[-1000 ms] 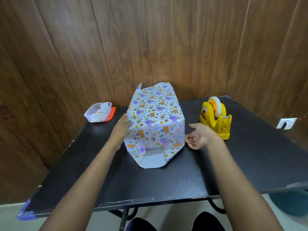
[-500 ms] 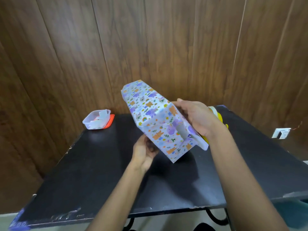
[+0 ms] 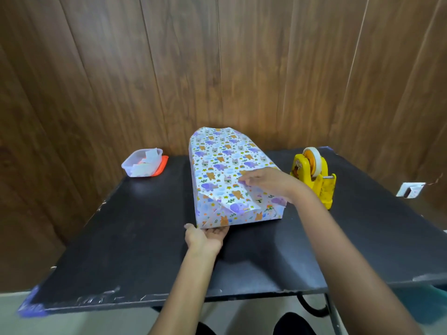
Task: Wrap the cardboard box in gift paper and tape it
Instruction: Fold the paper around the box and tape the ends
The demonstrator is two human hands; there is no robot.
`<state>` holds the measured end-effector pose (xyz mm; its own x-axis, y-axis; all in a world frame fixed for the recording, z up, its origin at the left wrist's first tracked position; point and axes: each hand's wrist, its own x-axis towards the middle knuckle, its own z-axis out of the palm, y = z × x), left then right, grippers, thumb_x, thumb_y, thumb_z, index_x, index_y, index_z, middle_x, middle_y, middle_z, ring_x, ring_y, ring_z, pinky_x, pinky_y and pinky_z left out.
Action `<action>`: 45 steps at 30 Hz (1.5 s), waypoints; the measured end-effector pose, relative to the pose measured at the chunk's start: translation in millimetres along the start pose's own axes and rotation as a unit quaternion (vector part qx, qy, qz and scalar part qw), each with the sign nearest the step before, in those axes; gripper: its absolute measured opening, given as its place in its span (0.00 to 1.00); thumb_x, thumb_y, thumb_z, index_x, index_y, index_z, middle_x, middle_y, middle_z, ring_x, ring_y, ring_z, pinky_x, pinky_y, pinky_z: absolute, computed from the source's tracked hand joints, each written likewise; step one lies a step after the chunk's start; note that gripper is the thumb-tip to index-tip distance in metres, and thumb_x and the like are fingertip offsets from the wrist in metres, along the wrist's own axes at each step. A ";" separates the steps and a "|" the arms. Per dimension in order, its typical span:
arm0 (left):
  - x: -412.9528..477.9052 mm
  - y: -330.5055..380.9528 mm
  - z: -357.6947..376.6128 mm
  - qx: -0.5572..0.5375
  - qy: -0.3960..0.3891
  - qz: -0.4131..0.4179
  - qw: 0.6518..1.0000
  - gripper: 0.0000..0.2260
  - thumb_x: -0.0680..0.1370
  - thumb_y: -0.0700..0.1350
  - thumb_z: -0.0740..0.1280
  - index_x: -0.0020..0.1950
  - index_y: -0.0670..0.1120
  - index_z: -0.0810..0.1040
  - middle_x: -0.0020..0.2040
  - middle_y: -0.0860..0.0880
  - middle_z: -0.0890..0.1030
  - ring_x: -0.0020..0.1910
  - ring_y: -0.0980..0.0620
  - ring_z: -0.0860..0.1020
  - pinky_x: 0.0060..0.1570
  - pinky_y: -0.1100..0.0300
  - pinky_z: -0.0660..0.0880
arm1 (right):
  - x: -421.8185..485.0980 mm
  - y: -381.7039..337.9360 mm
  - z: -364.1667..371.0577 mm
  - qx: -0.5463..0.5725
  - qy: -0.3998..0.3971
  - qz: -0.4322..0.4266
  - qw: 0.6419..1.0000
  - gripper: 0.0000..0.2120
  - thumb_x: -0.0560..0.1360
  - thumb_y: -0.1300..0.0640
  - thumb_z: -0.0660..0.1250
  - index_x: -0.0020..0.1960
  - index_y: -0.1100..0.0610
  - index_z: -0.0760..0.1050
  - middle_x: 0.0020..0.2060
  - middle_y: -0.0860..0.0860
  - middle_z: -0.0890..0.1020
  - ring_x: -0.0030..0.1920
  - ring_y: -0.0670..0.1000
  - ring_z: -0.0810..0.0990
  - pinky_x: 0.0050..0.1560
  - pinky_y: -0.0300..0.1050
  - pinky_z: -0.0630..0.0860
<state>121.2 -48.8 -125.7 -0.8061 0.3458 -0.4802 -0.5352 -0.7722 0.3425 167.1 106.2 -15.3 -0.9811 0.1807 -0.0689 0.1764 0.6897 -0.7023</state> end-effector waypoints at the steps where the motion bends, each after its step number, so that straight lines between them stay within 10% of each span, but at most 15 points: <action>1: -3.2 0.6 -1.1 0.006 0.005 0.001 1.000 0.29 0.82 0.58 0.44 0.70 0.39 0.67 0.68 0.36 0.70 0.67 0.36 0.68 0.64 0.41 0.65 | -0.1 1.9 2.6 -0.018 -0.006 -0.013 1.000 0.16 0.81 0.58 0.57 0.66 0.57 0.74 0.72 0.49 0.68 0.71 0.50 0.66 0.66 0.41 0.64; 8: -38.0 38.2 -7.3 0.157 -0.039 -0.055 0.985 0.33 0.82 0.57 0.50 0.69 0.27 0.58 0.66 0.28 0.67 0.66 0.31 0.68 0.61 0.41 0.67 | 13.0 31.6 11.5 -0.039 0.124 0.009 0.991 0.11 0.76 0.51 0.63 0.56 0.46 0.80 0.62 0.47 0.77 0.65 0.53 0.72 0.68 0.58 0.64; 12: -46.5 58.7 -3.4 0.377 -0.038 0.023 0.925 0.33 0.79 0.60 0.56 0.58 0.27 0.68 0.52 0.31 0.77 0.47 0.36 0.80 0.40 0.53 0.80 | 8.4 51.5 7.6 0.045 0.318 0.082 0.944 0.10 0.74 0.51 0.66 0.36 0.53 0.72 0.35 0.52 0.74 0.46 0.57 0.72 0.39 0.50 0.69; 16: -53.9 50.5 25.7 0.496 -0.037 0.142 0.856 0.19 0.77 0.55 0.63 0.45 0.38 0.78 0.39 0.41 0.83 0.34 0.47 0.83 0.31 0.62 0.77 | -12.7 52.3 4.5 0.296 0.215 0.173 0.914 0.17 0.73 0.48 0.70 0.46 0.62 0.71 0.38 0.55 0.75 0.43 0.55 0.75 0.39 0.44 0.70; 23: -34.8 30.0 30.2 0.340 0.024 0.190 0.921 0.07 0.77 0.36 0.63 0.39 0.41 0.74 0.37 0.44 0.79 0.33 0.49 0.79 0.39 0.59 0.78 | -12.6 60.9 7.8 0.472 0.124 0.161 0.858 0.04 0.77 0.60 0.66 0.43 0.58 0.73 0.39 0.53 0.79 0.37 0.50 0.77 0.39 0.42 0.74; 40: -5.1 -1.5 13.2 0.351 0.029 0.347 0.869 0.08 0.75 0.34 0.67 0.38 0.43 0.73 0.38 0.46 0.78 0.39 0.49 0.77 0.47 0.55 0.77 | -3.0 90.7 28.3 0.436 0.139 0.075 0.886 0.06 0.75 0.61 0.68 0.40 0.59 0.76 0.37 0.52 0.84 0.37 0.50 0.82 0.42 0.44 0.80; 45: 0.7 -2.9 7.2 0.451 0.065 0.389 0.801 0.11 0.75 0.35 0.67 0.36 0.46 0.70 0.36 0.47 0.76 0.39 0.49 0.76 0.47 0.51 0.77 | -2.7 91.0 37.0 0.392 0.157 0.064 0.904 0.05 0.73 0.65 0.69 0.39 0.58 0.77 0.28 0.44 0.83 0.28 0.43 0.81 0.29 0.34 0.76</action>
<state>120.4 -42.4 -121.2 -0.9825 -0.1561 0.1017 0.1040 -0.0069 0.9946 182.9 142.6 -105.2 -0.8643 0.4984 -0.0674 0.0560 -0.0379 -0.9977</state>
